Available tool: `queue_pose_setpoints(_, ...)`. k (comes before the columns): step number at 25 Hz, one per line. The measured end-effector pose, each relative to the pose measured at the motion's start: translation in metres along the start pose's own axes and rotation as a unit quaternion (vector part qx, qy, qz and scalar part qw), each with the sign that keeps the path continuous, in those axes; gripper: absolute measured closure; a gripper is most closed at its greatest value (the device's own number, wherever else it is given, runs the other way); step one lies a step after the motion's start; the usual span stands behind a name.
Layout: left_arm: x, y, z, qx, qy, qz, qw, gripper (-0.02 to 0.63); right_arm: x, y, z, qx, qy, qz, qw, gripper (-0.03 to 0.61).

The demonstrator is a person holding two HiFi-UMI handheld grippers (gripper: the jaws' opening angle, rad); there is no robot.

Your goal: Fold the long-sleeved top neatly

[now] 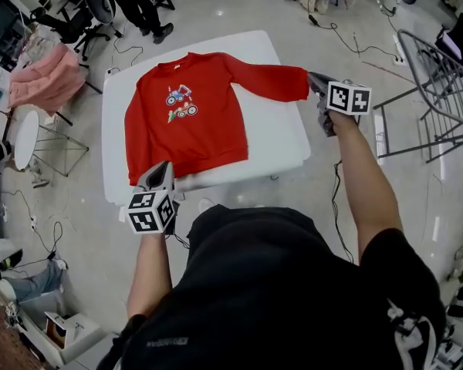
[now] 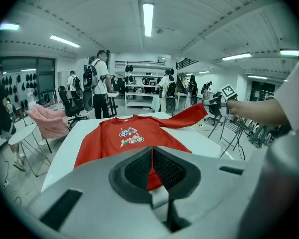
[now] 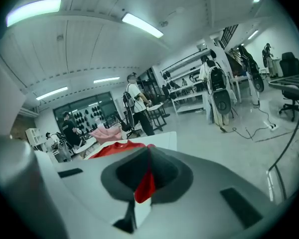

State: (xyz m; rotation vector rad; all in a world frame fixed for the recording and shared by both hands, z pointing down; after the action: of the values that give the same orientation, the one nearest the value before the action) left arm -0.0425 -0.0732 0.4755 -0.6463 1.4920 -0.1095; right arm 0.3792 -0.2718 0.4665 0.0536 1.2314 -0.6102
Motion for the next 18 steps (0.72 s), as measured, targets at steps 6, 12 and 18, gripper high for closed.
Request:
queue_pose_setpoints(6,-0.003,0.003,-0.018,0.015,0.011,0.000,0.9998,0.604,0.087,-0.033,0.025,-0.005,0.000,0.019,1.000,0.566)
queue_pose_setpoints(12,-0.003,0.003,-0.039,0.031,0.028,0.002,0.9991,0.604,0.133,-0.054,0.042,-0.025,-0.015,0.023,0.999,0.566)
queue_pose_setpoints(18,0.000,-0.001,-0.058,0.034,0.035,0.005,0.9988,0.604,0.149,-0.066,-0.014,0.021,0.033,0.004,0.999,0.566)
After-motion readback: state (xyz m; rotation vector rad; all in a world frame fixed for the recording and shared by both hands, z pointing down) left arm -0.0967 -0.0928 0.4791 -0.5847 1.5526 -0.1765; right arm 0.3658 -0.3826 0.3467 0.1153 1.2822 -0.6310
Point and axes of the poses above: the fingertips, and each gripper's own axes: y backward along the fingers, z to its right, x out of its top, the point moved 1 cm from there along y, backward along the fingers, and after that the axes turned 6 degrees about z, right-handed, at the moved point
